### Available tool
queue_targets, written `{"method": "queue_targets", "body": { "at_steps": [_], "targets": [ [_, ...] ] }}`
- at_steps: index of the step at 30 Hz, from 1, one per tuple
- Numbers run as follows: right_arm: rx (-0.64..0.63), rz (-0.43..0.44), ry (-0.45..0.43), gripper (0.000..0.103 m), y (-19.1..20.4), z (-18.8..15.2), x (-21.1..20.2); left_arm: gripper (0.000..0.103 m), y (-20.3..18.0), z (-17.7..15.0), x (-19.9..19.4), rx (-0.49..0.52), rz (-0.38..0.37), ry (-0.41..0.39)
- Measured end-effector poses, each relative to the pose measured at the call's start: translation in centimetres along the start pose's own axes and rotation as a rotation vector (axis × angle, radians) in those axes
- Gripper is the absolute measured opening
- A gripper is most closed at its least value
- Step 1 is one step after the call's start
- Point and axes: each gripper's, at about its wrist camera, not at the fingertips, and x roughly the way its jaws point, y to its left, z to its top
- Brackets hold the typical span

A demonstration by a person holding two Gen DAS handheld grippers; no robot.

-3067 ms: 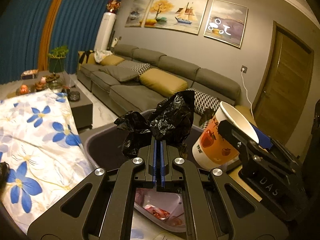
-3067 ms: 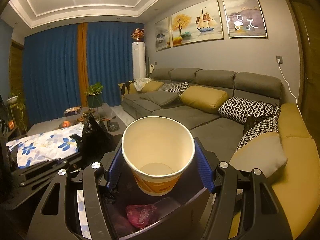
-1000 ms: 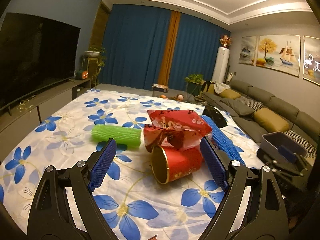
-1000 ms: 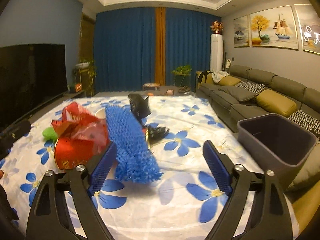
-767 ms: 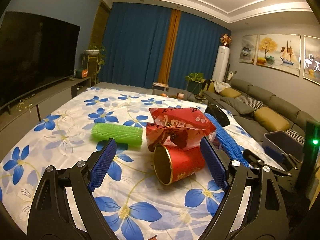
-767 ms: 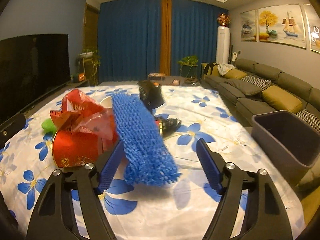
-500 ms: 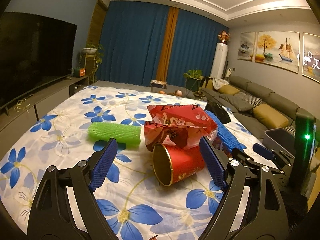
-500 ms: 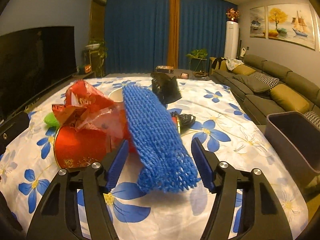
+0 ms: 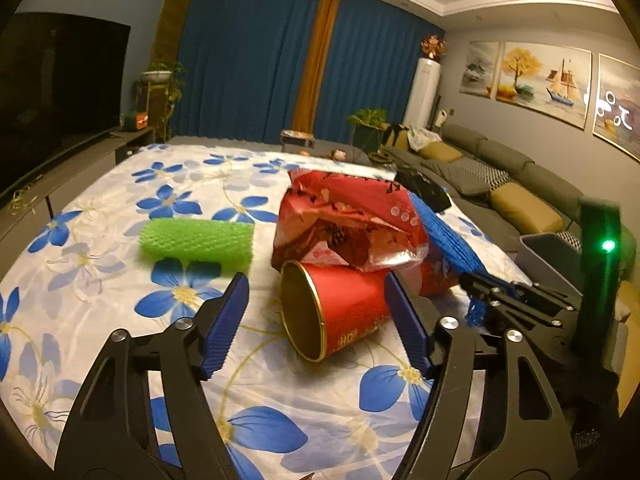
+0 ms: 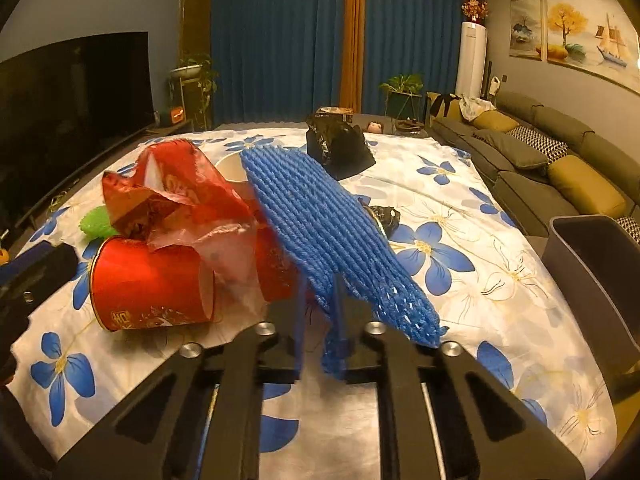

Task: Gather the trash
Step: 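Grasp the blue mesh net with the right gripper, then grasp the red paper can by its rim with the left gripper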

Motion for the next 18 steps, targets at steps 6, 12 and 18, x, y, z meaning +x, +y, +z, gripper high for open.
{"method": "queue_targets", "body": {
  "at_steps": [6,12,18],
  "targets": [
    [0.005,-0.008,-0.055,0.007,-0.9,-0.3,-2.1,0.055,0.1,-0.1,2.1,-0.012,-0.058,0.073],
    [0.039,-0.004,-0.108,0.007,-1.9,-0.2,-4.7,0.036,0.3,-0.2,3.9,-0.026,-0.125,0.133],
    [0.048,0.001,-0.130,0.007,-2.4,-0.4,-6.3,0.015,0.3,-0.6,4.5,-0.048,-0.193,0.174]
  ]
}}
